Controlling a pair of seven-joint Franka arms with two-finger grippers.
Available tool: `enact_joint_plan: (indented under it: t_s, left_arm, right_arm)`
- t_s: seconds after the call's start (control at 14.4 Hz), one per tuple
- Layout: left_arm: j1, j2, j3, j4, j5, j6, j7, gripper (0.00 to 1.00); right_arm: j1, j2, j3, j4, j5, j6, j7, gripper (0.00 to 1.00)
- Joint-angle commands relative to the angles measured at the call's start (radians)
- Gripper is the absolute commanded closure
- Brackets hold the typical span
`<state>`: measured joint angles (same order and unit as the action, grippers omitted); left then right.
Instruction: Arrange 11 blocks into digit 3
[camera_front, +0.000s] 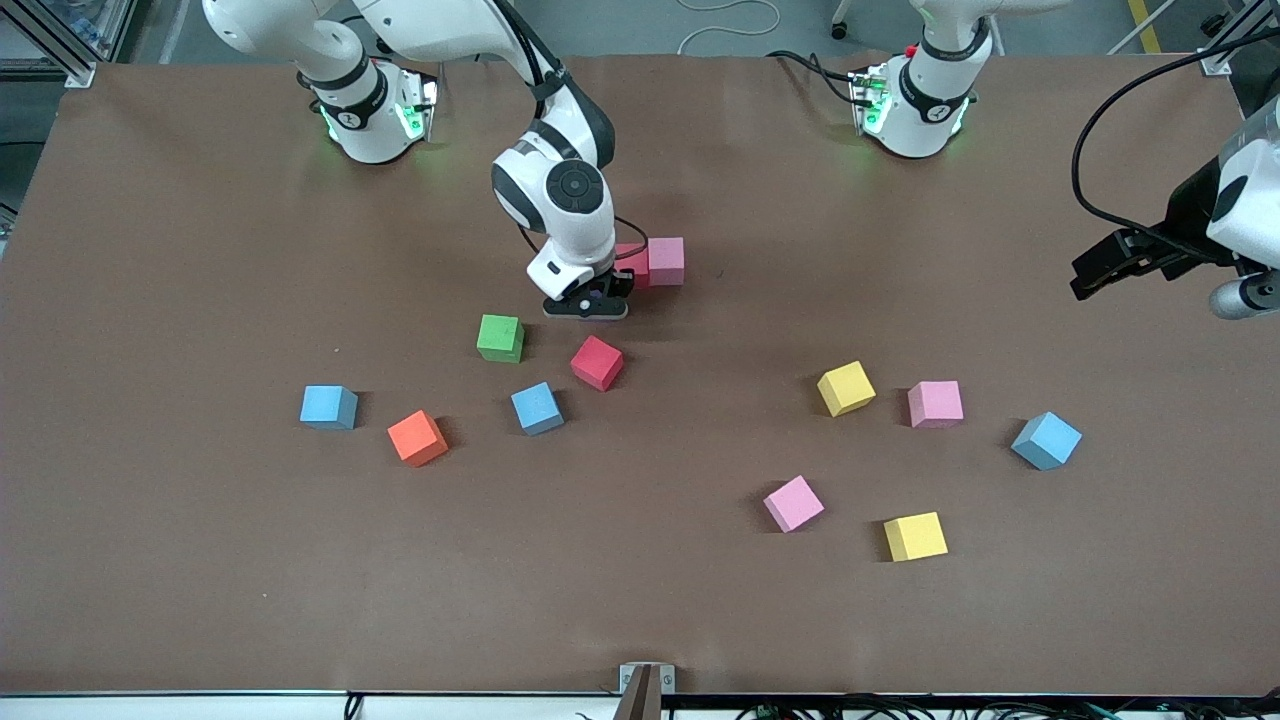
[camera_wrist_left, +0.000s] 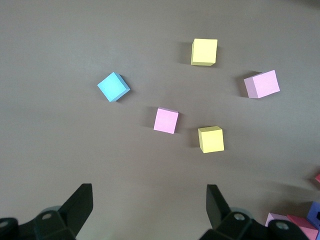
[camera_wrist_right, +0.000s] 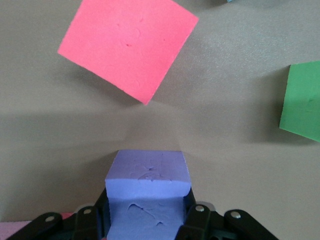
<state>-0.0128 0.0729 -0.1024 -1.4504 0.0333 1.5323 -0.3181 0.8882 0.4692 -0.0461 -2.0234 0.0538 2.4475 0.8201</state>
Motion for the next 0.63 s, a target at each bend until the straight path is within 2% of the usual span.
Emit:
enact_joint_plan:
  t_s: [0.0,0.56]
  left_arm:
    - [0.007,-0.007,-0.002,0.019,0.010,-0.012,-0.013,0.00]
    - [0.008,-0.015,0.003,0.031,0.010,-0.038,-0.012,0.00]
  right_arm:
    - [0.012,0.032,0.005,0.011,-0.009,-0.001,0.010,0.95]
    - [0.011,0.040,0.003,0.026,-0.009,-0.001,0.010,0.83]
